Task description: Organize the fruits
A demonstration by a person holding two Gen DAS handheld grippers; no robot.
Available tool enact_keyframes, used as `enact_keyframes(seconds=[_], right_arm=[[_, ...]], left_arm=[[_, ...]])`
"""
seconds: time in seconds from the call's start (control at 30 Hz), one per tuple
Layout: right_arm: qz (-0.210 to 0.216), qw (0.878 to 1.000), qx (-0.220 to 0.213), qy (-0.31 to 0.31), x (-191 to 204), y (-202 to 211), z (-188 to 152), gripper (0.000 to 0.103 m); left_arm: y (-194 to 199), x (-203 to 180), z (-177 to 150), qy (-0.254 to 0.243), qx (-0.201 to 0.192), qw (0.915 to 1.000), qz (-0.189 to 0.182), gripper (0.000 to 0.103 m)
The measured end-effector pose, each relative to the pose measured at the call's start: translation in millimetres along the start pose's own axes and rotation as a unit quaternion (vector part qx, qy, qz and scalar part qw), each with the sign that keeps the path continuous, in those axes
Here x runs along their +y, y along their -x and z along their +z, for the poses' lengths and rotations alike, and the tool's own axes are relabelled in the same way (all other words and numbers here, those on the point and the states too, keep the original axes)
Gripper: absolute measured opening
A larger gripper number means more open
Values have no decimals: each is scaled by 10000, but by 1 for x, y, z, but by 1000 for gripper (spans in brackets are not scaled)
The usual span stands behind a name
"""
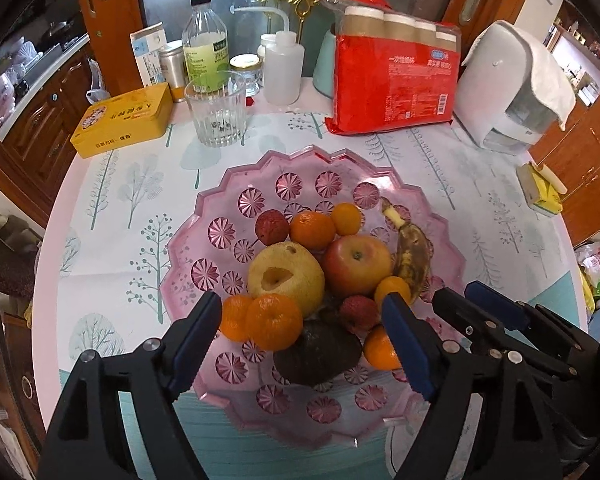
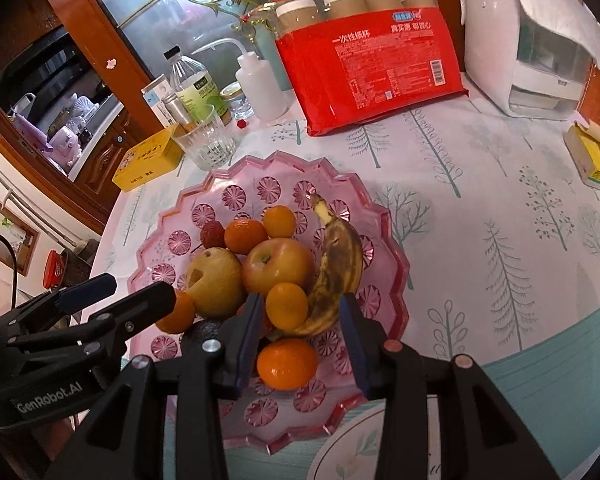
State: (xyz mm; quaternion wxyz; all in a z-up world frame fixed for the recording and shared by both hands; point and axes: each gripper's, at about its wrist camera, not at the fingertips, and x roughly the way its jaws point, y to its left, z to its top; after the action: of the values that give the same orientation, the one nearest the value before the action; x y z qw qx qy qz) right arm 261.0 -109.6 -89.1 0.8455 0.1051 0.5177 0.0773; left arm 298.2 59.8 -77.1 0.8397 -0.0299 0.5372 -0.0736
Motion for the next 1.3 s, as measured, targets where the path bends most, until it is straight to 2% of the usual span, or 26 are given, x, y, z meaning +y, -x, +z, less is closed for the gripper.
enact_keyframes(seconds=[0.43,0.97,1.3], right_arm=[[-171,9993,-327,-13,6,60,-25,40],[-556,9963,-655,-26,-5,143,-92,41],[-382,9963,-691,341,-25,182,-124,48]], left_arm=[[61,-18,-26,-137,-300,9992,-222,81],[134,-67,-88,-649,-634,9932,-727,85],[162,-111,-129,-798,-889,9915,-513,85]])
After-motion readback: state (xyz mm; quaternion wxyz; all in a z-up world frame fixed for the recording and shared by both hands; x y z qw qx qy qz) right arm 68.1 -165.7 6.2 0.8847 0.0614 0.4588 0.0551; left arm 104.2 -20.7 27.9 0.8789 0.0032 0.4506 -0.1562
